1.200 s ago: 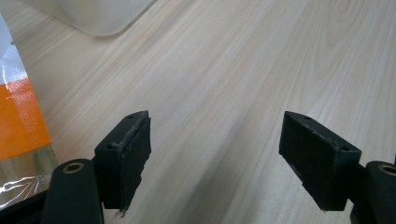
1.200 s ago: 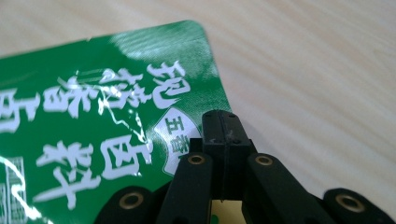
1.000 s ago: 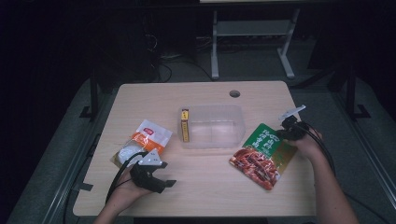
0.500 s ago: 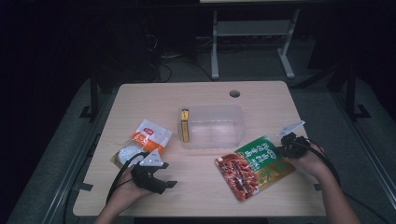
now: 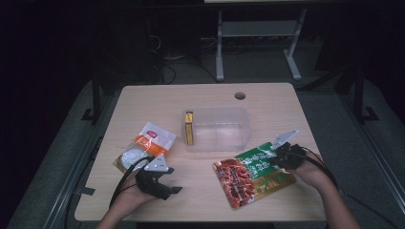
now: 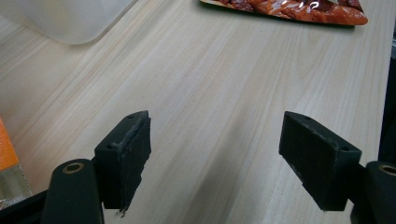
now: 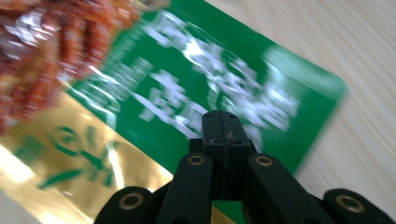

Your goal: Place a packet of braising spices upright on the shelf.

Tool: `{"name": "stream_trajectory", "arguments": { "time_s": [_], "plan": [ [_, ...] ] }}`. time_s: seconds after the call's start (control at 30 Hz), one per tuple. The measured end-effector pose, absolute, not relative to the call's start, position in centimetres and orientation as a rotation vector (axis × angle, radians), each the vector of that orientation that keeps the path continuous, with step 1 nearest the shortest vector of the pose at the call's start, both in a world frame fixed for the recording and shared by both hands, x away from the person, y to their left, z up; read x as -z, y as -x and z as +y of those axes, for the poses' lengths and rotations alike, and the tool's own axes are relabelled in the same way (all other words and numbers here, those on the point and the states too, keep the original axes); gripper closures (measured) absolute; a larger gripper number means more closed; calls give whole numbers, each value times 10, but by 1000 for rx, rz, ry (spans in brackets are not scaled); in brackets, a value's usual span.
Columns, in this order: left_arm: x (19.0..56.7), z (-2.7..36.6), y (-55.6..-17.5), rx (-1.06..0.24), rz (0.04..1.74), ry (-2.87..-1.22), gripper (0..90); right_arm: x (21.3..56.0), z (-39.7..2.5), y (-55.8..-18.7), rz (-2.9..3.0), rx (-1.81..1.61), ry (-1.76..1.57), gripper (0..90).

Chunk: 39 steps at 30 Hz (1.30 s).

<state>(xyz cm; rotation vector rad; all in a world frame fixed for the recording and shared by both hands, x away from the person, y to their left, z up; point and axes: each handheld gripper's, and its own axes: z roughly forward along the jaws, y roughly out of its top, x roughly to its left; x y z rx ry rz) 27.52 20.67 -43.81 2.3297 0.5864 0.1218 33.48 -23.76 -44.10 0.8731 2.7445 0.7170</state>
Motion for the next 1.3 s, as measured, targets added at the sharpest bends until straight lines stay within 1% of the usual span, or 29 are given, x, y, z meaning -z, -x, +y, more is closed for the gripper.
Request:
{"name": "stream_trajectory", "arguments": {
  "time_s": [0.23, 0.63, 0.87, 1.3],
  "plan": [
    [439, 206, -275, -119, 593, -2330, 247, 449, -262, -341, 2689, -683, -977, 900],
    [439, 206, -275, -120, 582, -2337, 247, 453, -257, -339, 2745, -759, -952, 900],
    [439, 205, -275, -122, 583, -2331, 247, 453, -226, -334, 2833, -825, -836, 900],
    [439, 201, -274, -96, 564, -2330, 244, 455, -155, -316, 2934, -884, -487, 900]
  ]
}}
